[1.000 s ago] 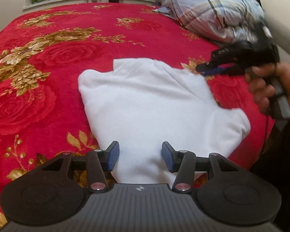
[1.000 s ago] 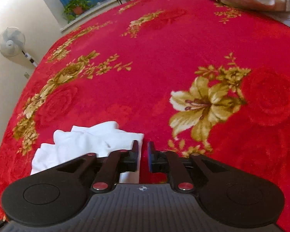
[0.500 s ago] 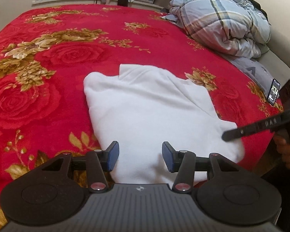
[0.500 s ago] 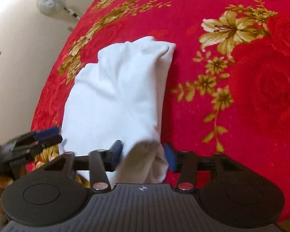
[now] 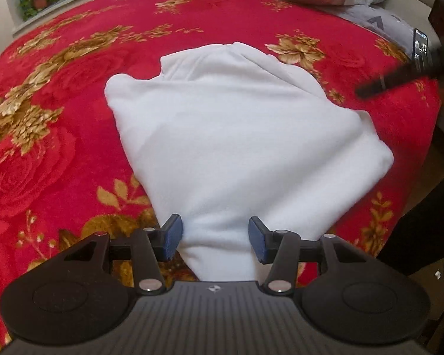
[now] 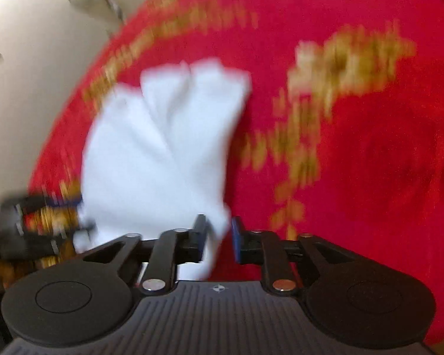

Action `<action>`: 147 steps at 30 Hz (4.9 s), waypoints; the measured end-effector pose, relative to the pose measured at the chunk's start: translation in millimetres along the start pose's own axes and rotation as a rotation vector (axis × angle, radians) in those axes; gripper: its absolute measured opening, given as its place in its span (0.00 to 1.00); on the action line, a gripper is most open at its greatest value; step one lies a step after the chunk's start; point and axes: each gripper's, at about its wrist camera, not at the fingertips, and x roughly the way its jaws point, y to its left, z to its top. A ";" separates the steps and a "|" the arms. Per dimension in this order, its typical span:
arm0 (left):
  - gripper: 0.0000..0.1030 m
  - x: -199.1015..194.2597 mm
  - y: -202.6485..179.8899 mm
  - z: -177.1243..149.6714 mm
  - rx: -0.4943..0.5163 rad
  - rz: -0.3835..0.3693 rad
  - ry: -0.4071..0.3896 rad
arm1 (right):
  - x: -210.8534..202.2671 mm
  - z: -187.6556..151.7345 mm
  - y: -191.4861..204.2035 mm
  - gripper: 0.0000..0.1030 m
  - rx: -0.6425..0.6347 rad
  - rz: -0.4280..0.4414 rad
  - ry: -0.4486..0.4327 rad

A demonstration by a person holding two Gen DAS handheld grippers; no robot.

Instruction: Fold small clothes

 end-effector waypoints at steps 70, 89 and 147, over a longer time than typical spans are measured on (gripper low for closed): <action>0.46 -87.9 205.2 39.0 -0.765 0.138 -0.335 | 116.7 103.4 123.9 0.40 -0.065 0.157 -0.270; 0.74 -18.5 168.6 -27.3 -0.783 0.011 -0.015 | 148.9 69.0 103.9 0.57 -0.085 -0.021 0.037; 1.00 -139.5 -18.9 -66.2 -0.638 0.413 -0.318 | 22.8 -64.1 208.9 0.67 -0.399 -0.162 -0.281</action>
